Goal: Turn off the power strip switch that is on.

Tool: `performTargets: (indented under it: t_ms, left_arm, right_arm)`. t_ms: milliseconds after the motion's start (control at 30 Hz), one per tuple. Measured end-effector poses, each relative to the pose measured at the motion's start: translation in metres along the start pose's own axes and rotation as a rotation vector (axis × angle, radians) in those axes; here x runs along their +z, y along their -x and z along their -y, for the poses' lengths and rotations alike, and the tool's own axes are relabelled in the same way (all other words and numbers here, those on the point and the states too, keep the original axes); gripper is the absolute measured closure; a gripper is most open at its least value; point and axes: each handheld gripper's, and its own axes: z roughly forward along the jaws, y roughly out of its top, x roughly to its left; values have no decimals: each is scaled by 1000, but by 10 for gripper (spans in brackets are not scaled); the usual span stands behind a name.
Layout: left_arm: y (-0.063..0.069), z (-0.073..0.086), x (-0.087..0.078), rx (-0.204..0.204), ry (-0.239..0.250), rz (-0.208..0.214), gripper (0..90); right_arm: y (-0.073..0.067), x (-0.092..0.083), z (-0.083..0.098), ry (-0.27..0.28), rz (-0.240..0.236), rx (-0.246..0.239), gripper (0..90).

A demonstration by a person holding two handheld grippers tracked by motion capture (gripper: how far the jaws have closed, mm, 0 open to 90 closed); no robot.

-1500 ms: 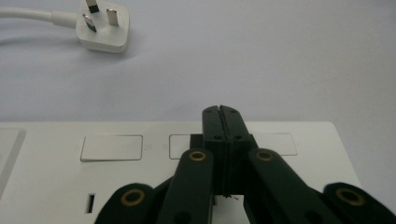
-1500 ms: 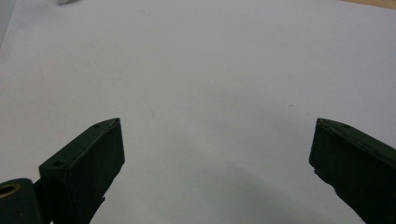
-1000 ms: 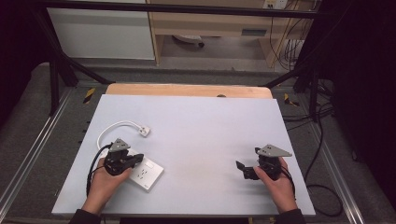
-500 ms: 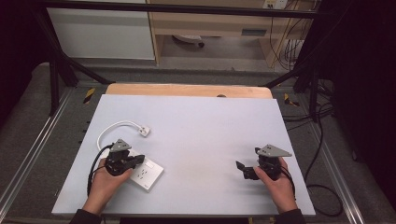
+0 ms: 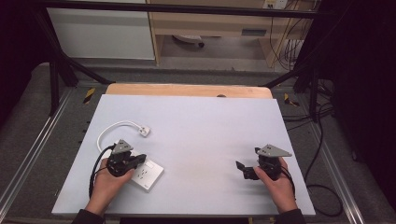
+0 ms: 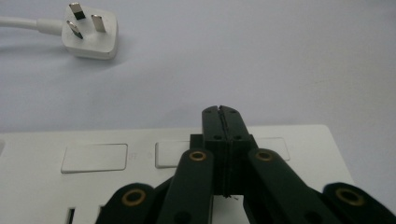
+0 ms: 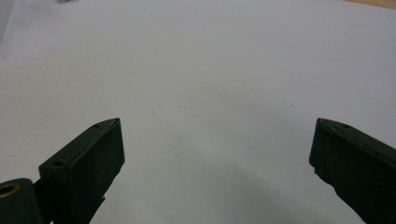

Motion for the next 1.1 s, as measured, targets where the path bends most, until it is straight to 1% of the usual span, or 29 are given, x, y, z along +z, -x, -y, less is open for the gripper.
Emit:
performTargets:
  t_ms: [600,667,800,967,1100]
  left_arm:
    - [-1,-2,-6,-18,99,-10,898]
    - [-1,-3,-6,-20,113,-12,887]
    - [-1,-4,-8,-24,150,-12,816]
    - [1,-5,-7,-20,166,-15,712]
    - [2,-6,-6,-13,188,-30,602]
  right_arm:
    - [0,0,0,0,0,-2,38]
    - [0,0,0,0,0,-2,38]
    - [0,0,0,0,0,-2,38]
    - [0,0,0,-1,-1,-3,38]
    - [0,0,0,-1,-1,-3,38]
